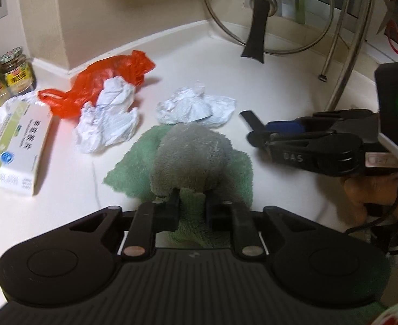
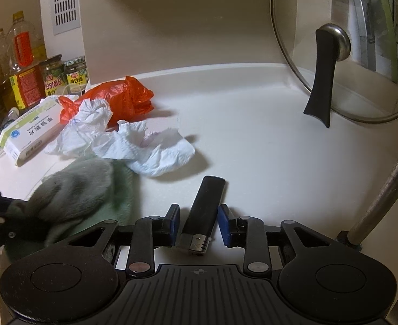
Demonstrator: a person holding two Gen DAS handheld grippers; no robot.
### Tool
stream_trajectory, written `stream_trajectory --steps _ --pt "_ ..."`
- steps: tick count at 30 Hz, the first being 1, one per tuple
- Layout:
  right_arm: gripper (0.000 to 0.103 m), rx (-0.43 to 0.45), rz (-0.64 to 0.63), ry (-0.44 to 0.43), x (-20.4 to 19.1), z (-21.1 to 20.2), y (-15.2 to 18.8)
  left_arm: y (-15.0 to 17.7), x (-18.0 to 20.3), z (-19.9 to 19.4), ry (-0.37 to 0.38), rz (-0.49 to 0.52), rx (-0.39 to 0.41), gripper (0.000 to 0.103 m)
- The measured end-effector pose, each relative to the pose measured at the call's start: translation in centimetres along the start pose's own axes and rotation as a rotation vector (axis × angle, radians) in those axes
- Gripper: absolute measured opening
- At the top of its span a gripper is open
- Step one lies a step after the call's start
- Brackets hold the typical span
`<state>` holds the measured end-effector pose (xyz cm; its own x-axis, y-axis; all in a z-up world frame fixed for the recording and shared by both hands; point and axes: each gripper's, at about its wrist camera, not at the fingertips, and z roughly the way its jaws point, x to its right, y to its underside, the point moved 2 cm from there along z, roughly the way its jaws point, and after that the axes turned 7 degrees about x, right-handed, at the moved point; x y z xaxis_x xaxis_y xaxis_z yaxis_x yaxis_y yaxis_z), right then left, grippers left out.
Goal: Collect trash
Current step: 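Grasp the black lighter with the right tool while the left tool grasps the green towel, then carry the green towel and black lighter down over the wastebasket with both tools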
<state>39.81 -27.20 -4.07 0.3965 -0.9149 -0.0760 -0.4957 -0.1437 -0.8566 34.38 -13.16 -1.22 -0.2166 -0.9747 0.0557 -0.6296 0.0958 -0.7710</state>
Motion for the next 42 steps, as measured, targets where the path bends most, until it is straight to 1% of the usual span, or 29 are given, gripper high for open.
stream_trajectory --steps 1,2,3,5,10,11,12,13,15,16,17,18,21,25,30,33,37,39,42 --pt "0.032 -0.001 0.002 0.000 0.0 0.0 0.0 0.0 -0.2 0.1 -0.008 -0.010 0.003 0.029" --pt "0.032 -0.002 0.001 -0.001 -0.1 0.0 0.0 0.0 -0.3 0.2 -0.018 -0.018 0.005 0.041" --pt "0.032 -0.004 -0.001 -0.003 -0.1 0.0 0.0 -0.2 -0.4 0.5 -0.022 -0.020 0.010 0.050" --pt "0.032 -0.007 -0.005 -0.005 -0.2 0.0 0.0 -0.6 -0.4 1.1 -0.029 -0.016 0.022 0.063" --pt "0.032 -0.015 -0.012 -0.011 -0.2 0.0 -0.1 -1.5 0.0 3.1 -0.019 0.021 0.014 0.066" --pt "0.032 -0.016 -0.014 -0.012 -0.3 0.0 0.0 -1.5 0.2 3.4 -0.021 0.038 0.008 0.065" --pt "0.032 -0.016 -0.015 -0.013 -0.3 -0.1 0.0 -1.6 0.3 3.6 -0.014 0.045 0.003 0.058" --pt "0.032 -0.016 -0.016 -0.013 -0.3 -0.1 0.0 -1.6 0.3 3.7 0.004 0.038 -0.002 0.054" --pt "0.032 -0.017 -0.021 -0.016 -0.5 -0.1 0.0 -1.7 0.2 3.8 0.033 0.032 -0.011 0.037" --pt "0.032 -0.018 -0.020 -0.016 -0.6 -0.1 0.0 -1.7 0.3 3.7 0.043 0.039 -0.012 0.032" --pt "0.031 -0.018 -0.019 -0.018 -0.6 -0.1 0.0 -1.8 0.4 3.5 0.044 0.049 -0.012 0.024" --pt "0.029 -0.019 -0.018 -0.022 -0.7 -0.1 -0.1 -1.9 0.4 3.3 0.035 0.057 -0.011 0.021" --pt "0.026 -0.020 -0.024 -0.028 -0.9 -0.2 -0.1 -2.4 -0.2 2.4 -0.030 0.091 0.010 0.018" --pt "0.025 -0.016 -0.028 -0.036 -0.9 -0.4 -0.2 -3.2 -2.3 0.6 -0.086 0.078 0.036 0.017" --pt "0.024 0.007 -0.025 -0.056 -1.3 -1.0 -0.7 -4.2 -4.4 -2.7 -0.115 0.009 0.103 0.017" --pt "0.024 0.015 -0.032 -0.070 -1.9 -1.2 -1.0 -4.8 -5.0 -4.4 -0.128 -0.006 0.141 0.017" --pt "0.021 0.035 -0.034 -0.082 -2.5 -2.0 -1.4 -4.6 -4.8 -6.8 -0.092 -0.037 0.168 0.017" --pt "0.015 0.038 -0.035 -0.085 -2.8 -2.3 -1.4 -3.9 -4.4 -7.5 -0.072 -0.044 0.163 0.017" --pt "0.012 0.027 -0.048 -0.077 -3.4 -2.6 -1.0 -2.1 -3.7 -8.3 -0.048 -0.050 0.143 0.017"
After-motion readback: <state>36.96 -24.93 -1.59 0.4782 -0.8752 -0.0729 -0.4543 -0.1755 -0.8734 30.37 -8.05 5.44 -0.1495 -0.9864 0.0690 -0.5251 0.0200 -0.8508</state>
